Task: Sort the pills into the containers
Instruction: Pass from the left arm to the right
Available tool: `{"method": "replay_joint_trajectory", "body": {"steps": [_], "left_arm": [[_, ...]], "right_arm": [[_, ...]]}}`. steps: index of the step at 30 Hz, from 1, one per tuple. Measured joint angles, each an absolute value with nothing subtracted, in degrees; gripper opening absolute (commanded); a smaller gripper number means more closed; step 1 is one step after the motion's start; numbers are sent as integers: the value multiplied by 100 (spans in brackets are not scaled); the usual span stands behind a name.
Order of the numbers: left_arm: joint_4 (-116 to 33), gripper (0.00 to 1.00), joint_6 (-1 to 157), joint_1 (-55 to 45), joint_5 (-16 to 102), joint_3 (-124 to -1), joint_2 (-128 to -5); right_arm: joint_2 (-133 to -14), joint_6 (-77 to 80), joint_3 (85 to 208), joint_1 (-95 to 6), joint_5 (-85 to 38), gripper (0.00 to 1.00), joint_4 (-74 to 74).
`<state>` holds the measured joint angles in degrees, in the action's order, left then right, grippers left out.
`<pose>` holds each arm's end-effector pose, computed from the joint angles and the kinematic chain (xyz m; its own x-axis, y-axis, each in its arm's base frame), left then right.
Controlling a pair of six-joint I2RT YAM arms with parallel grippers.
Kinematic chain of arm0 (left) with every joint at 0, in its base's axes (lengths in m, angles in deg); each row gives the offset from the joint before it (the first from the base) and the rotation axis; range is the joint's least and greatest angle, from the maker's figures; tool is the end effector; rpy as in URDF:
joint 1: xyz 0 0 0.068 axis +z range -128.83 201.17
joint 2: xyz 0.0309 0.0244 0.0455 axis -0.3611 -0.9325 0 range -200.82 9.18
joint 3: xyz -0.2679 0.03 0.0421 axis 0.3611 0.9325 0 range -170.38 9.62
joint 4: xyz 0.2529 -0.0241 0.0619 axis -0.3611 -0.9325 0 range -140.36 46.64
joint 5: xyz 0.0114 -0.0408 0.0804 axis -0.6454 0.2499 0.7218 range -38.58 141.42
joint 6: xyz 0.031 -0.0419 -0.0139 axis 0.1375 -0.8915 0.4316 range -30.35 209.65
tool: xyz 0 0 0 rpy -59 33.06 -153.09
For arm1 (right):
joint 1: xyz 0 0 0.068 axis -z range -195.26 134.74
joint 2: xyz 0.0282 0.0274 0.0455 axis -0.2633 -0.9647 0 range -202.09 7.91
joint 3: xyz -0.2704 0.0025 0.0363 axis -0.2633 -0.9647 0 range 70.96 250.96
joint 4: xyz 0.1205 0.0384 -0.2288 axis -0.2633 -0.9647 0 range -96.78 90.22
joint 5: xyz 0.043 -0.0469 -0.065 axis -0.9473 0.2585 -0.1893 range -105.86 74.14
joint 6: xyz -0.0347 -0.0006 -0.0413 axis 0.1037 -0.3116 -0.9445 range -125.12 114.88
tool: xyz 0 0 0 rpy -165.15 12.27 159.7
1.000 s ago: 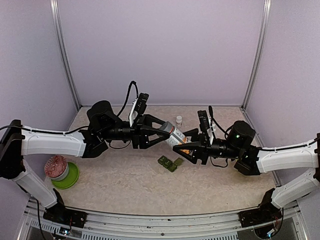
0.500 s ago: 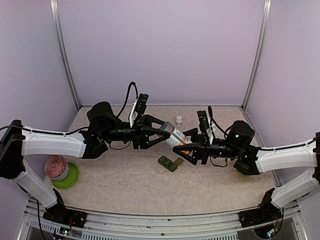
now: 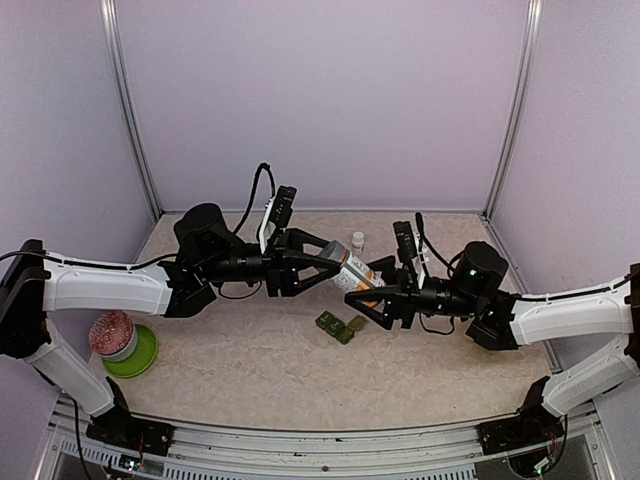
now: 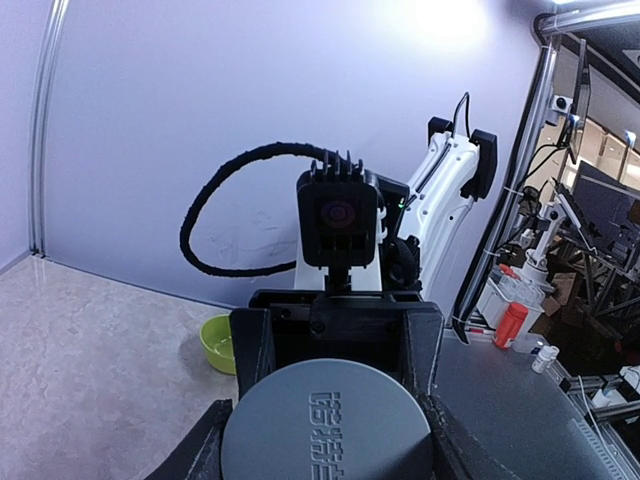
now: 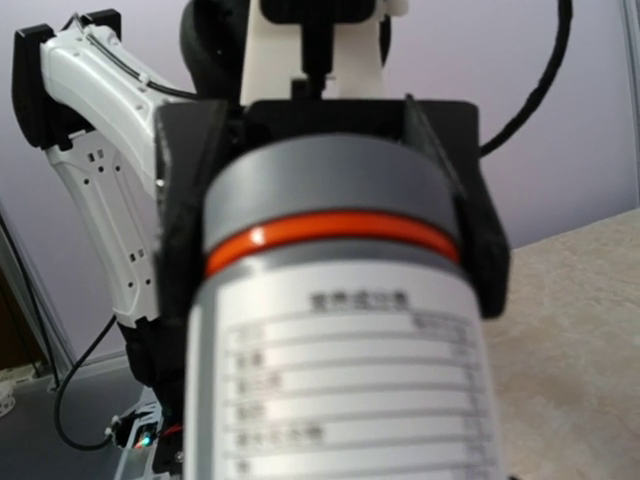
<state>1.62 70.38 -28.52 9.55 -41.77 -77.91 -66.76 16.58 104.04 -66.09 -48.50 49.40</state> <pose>0.2017 -0.2744 0.2991 -0.2295 -0.1092 -0.9672 0.9727 -0.0600 -0.2240 0.1597 0.2262 0.2641 -0.2886 0.1386 -0.9474 -0.9512 0.0714 0.3002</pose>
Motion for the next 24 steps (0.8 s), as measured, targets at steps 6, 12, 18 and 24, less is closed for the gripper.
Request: {"method": "replay_joint_trajectory", "body": {"steps": [6, 12, 18, 24], "left_arm": [[164, 16, 7003, -2852, 938, -4177, -7791], [177, 54, 6957, -2852, 922, -4177, -7791], [256, 98, 7049, -2837, 881, -4081, -7741], [328, 99, 7324, -2673, 483, -3957, -7551]], "right_arm": [[-6733, 1625, 10404, -6607, -4793, 42, 4934], [-6731, 1585, 10404, -6607, -4785, 23, 4938], [-6626, 1620, 10404, -6607, -4758, 23, 4787], [-6600, 1913, 10413, -6603, -5001, 22, 4626]]}}
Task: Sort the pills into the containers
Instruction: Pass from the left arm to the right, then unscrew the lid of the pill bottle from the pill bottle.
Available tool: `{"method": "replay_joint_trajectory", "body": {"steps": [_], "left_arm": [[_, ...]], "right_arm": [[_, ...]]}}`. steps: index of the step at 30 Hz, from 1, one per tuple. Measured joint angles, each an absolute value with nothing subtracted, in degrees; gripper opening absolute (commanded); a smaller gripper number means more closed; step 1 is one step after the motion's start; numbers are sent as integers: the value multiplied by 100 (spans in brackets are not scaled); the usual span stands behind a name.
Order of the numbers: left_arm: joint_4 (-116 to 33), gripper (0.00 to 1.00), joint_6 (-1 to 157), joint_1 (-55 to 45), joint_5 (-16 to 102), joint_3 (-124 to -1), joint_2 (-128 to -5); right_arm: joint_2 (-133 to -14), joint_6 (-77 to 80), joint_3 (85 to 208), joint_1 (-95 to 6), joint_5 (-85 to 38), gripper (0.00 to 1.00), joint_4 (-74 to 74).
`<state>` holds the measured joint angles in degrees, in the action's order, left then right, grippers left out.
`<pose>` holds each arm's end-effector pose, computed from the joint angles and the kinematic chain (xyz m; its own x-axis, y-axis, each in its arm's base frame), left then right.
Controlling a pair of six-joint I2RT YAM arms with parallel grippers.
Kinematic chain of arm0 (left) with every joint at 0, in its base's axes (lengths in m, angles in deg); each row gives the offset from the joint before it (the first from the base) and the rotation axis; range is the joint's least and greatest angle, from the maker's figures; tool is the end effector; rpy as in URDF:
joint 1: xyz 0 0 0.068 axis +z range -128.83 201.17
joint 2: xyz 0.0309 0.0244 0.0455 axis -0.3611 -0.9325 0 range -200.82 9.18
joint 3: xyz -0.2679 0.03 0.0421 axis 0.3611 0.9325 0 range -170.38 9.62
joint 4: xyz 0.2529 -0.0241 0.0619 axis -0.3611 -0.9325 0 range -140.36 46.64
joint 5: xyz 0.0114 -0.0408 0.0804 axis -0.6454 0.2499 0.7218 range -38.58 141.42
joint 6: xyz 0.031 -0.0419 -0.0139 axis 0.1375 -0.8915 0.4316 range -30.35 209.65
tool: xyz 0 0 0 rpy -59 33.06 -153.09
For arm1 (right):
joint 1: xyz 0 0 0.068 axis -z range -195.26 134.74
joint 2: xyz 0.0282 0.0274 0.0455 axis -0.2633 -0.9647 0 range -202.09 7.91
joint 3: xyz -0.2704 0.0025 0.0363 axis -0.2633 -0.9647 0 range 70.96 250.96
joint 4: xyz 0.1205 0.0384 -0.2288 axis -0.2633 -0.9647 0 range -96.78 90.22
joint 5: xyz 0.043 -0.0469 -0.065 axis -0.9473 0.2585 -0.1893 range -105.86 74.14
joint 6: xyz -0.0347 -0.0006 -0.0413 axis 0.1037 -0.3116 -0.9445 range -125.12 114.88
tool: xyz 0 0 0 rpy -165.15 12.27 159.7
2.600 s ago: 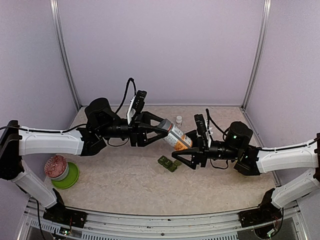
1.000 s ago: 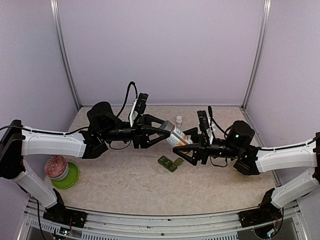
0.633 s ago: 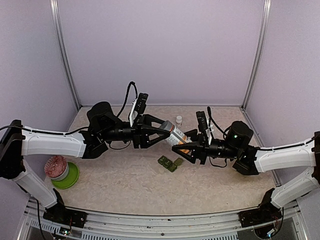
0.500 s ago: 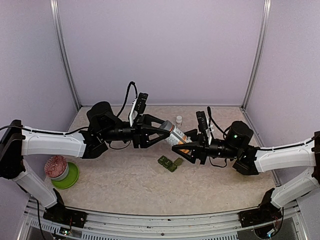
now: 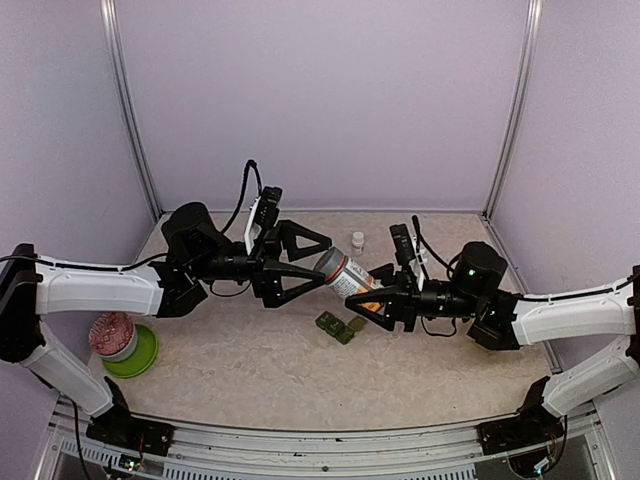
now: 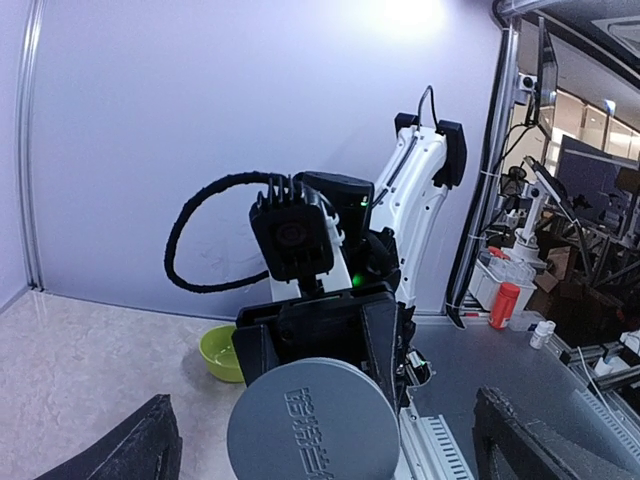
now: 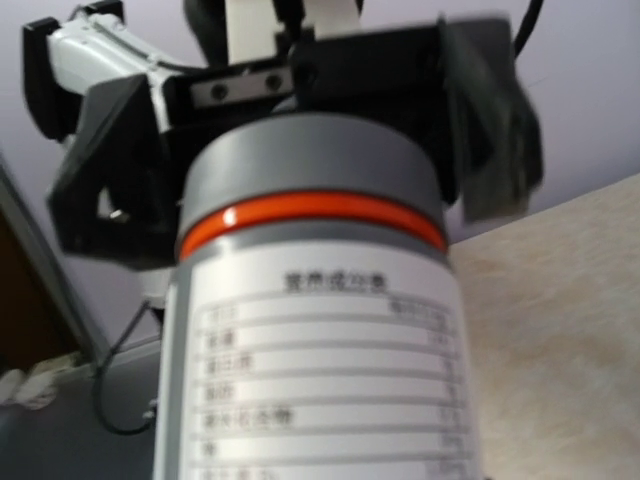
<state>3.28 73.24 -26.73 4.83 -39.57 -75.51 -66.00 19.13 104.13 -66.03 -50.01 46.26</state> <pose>0.1997 -0.2595 0.3020 -0.1547 -0.1182 -0.9809 0.9841 -0.1058 -0.1425 0.1582 0.2253 0.2623 -0.3551 0.1025 -0.9292 -0.9308 0.0532 0.3616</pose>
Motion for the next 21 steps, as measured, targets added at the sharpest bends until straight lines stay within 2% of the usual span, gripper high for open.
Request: {"method": "replay_joint_trajectory", "body": {"steps": [6, 9, 13, 15, 17, 18, 21], "left_arm": [[317, 98, 7823, -2616, 87, -3959, -7443], [94, 92, 8067, -2612, -173, -4029, -7472], [-57, 76, 8247, -2610, -385, -4167, -7531], [-68, 59, 8260, -2610, -433, -4177, -7533], [-79, 45, 8279, -2610, -492, -4193, -7551], [-81, 41, 8249, -2610, -496, -4197, -7564], [-61, 38, 8227, -2581, -538, -4199, -7588]], "right_arm": [[-6696, 2416, 10555, -6603, -5510, 22, 4643], [-6777, 2630, 10621, -6603, -5746, 22, 4689], [-6845, 2792, 10691, -6603, -5919, 22, 4715], [-6858, 2844, 10693, -6603, -5978, 22, 4739], [-6891, 2886, 10693, -6603, -6004, 22, 4763], [-6912, 2890, 10693, -6603, -6035, 22, 4774], [-6950, 2906, 10693, -6603, -6037, 22, 4807]]}}
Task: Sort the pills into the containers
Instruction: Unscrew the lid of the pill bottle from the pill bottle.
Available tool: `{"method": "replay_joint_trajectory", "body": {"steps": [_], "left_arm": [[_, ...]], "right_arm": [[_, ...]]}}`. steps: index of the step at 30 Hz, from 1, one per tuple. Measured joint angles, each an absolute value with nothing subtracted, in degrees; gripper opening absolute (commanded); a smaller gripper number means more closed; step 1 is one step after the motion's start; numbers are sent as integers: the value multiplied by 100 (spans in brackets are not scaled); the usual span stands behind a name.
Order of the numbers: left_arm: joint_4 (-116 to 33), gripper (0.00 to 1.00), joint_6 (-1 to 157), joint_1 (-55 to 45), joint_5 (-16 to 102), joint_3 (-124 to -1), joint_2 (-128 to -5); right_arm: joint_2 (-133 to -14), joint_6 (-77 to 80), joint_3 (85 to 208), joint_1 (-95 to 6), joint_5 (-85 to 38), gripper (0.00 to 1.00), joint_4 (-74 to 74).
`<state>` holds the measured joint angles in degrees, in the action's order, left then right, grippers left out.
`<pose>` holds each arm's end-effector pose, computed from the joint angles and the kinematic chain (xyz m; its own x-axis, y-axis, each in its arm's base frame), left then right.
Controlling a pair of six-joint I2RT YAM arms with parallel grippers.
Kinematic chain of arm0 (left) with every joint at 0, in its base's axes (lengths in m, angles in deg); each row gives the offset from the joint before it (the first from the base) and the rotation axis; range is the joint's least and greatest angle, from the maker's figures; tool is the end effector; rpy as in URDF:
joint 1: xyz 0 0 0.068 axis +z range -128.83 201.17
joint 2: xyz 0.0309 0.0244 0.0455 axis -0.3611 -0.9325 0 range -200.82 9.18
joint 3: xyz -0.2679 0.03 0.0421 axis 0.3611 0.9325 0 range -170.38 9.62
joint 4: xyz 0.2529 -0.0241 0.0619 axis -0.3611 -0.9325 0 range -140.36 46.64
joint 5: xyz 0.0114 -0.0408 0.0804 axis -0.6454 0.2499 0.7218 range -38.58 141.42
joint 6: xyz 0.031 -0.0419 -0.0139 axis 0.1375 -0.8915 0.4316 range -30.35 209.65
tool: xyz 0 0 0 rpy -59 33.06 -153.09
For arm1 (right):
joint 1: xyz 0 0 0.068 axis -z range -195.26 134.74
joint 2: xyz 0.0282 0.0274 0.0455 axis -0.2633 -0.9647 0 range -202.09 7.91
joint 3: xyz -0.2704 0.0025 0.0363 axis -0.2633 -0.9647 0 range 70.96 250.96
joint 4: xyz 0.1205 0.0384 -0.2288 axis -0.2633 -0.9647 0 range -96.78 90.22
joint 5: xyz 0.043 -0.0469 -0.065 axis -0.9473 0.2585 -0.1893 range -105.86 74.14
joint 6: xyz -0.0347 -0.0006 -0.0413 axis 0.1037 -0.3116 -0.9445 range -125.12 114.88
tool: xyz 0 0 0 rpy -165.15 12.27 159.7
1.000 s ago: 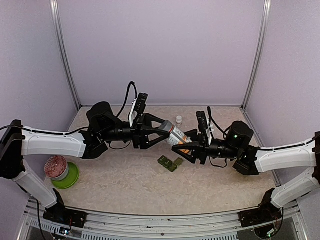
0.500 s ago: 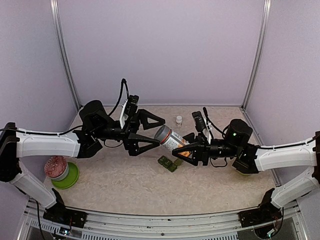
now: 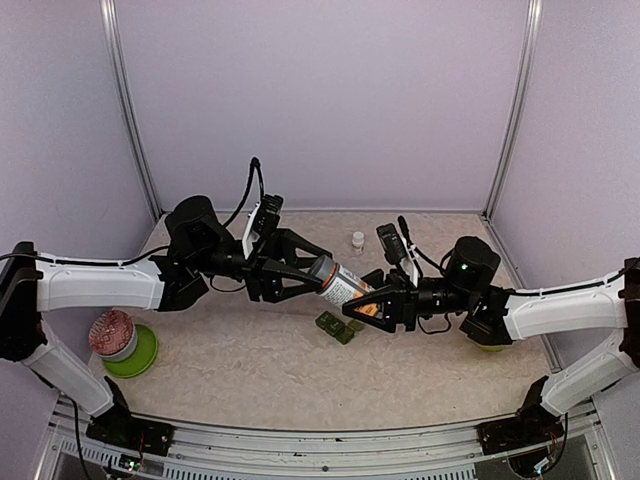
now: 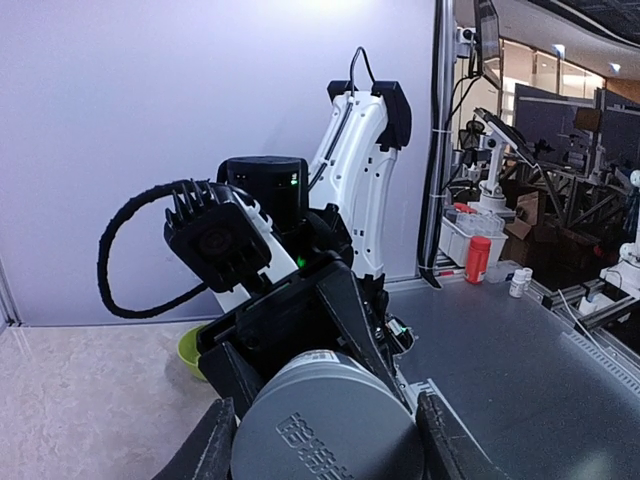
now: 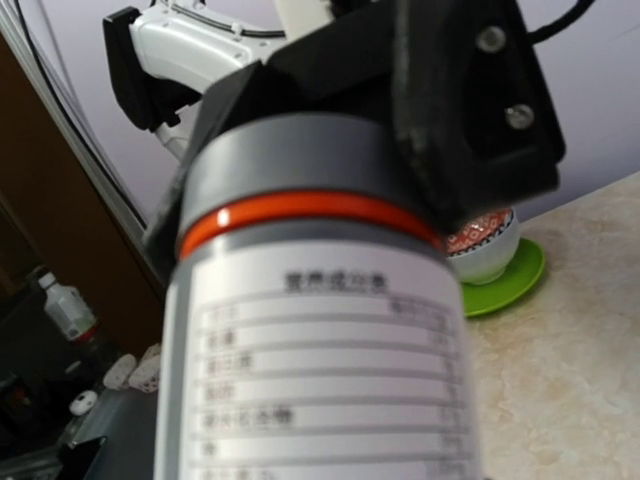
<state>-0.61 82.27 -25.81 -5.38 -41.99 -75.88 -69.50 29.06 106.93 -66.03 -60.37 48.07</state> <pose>0.2013 -0.2593 0.3066 -0.0144 -0.0875 -0.9961 0.9699 -0.2434 0.0074 0.1607 0.2361 0.2651 -0.4994 0.0219 -0.8661 -0.8612 -0.1218 0.4934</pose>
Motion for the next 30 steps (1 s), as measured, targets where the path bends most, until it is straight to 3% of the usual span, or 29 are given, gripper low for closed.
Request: {"method": "replay_joint_trajectory", "body": {"steps": [5, 14, 24, 30], "left_arm": [[155, 39, 7906, -2557, -492, -4173, -7636], [465, 43, 6061, -2535, 424, -4171, -7983], [540, 86, 5191, -2520, 754, -4156, -8119], [623, 93, 5322, -2516, 771, -4156, -8119]], "right_arm": [[-6923, 2731, 10697, -6600, -5923, 22, 4735], [-6390, 1332, 10699, -6600, -4562, 23, 3587], [-6268, 761, 10697, -6605, -4052, 22, 3301], [-6294, 954, 10697, -6640, -4288, 22, 3603]]}}
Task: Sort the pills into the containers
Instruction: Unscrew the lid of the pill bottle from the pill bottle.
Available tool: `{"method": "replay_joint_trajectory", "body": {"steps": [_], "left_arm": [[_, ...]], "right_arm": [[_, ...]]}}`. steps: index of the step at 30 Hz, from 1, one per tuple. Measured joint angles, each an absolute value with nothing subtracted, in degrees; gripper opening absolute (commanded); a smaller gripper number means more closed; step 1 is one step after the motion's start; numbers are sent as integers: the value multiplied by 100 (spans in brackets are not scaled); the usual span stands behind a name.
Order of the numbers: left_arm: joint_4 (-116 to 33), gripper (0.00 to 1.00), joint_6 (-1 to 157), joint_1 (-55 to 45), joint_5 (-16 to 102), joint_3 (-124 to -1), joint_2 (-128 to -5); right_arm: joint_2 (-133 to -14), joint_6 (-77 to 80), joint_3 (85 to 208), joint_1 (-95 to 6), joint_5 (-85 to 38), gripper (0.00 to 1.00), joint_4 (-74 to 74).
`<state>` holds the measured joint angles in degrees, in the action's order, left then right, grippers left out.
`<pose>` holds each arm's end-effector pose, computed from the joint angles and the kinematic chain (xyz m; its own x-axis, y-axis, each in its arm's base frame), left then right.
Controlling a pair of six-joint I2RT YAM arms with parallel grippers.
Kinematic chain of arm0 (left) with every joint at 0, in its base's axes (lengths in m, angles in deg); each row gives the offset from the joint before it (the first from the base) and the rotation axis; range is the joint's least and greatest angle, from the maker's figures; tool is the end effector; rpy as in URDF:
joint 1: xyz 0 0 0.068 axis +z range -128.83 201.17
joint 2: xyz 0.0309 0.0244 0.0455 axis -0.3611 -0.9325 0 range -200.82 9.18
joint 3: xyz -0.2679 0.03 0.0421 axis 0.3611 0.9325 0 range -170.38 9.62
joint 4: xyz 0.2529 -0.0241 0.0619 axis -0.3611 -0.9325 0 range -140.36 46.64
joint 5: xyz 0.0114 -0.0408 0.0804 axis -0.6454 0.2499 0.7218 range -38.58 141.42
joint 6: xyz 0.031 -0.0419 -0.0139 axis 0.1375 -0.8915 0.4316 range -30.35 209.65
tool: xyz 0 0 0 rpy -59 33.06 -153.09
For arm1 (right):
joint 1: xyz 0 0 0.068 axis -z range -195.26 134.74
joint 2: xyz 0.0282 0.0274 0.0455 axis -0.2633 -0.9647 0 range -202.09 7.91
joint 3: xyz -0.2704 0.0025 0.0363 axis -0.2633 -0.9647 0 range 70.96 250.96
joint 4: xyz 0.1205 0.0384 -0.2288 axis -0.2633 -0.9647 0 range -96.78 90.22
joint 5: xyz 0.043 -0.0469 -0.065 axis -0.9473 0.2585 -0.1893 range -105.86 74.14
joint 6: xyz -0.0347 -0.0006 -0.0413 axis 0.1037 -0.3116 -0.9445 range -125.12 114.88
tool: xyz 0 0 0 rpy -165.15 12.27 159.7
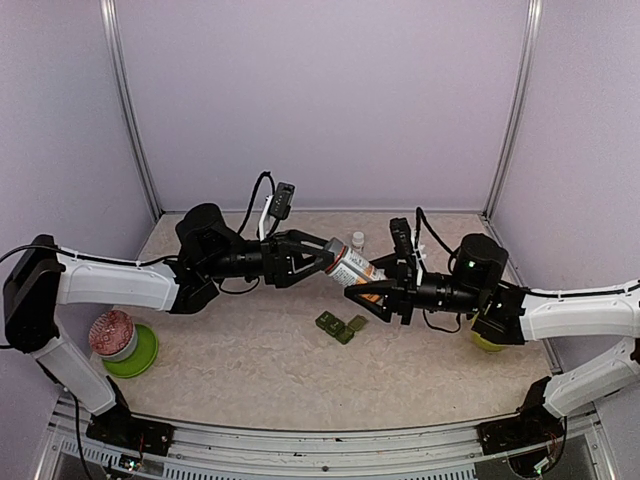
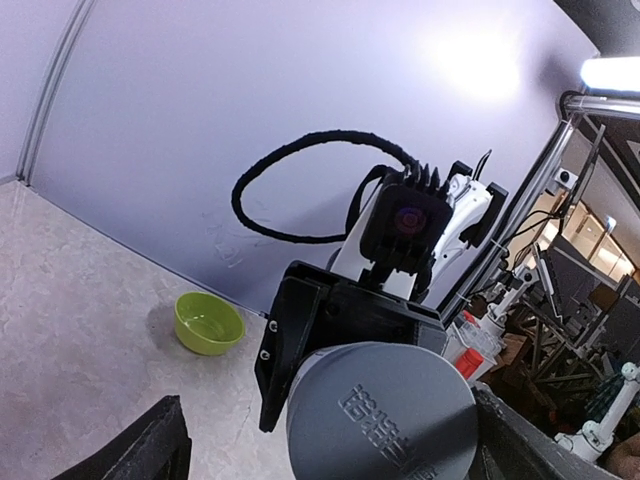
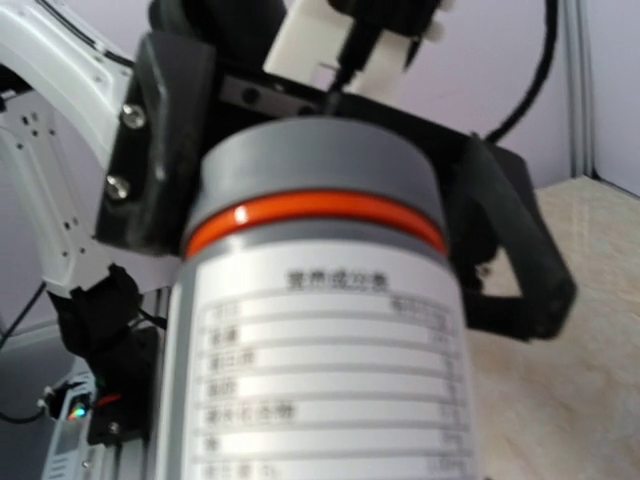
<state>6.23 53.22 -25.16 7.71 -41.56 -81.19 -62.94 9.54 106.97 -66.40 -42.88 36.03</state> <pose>0.2222 -0.2684 0.2872 -0.4888 -0.1095 -0.8655 0.8723 -0.0715 -0.4837 0.1596 0.2237 0.2740 -0.2373 0.0647 -0.9693 -0.9495 0.1954 0.2455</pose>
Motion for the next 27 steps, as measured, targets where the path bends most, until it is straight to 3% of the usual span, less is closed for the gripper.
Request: {"method": "replay_joint_trajectory", "body": {"steps": [14, 27], "left_arm": [[808, 93, 5444, -2653, 680, -4320, -8298], [706, 92, 5702, -2686, 734, -4320, -8296]], "right_arm": [[-6956, 1439, 10699, -6769, -4380, 22, 4044], [-6783, 1524, 10691, -6812, -3635, 21, 3939]]}}
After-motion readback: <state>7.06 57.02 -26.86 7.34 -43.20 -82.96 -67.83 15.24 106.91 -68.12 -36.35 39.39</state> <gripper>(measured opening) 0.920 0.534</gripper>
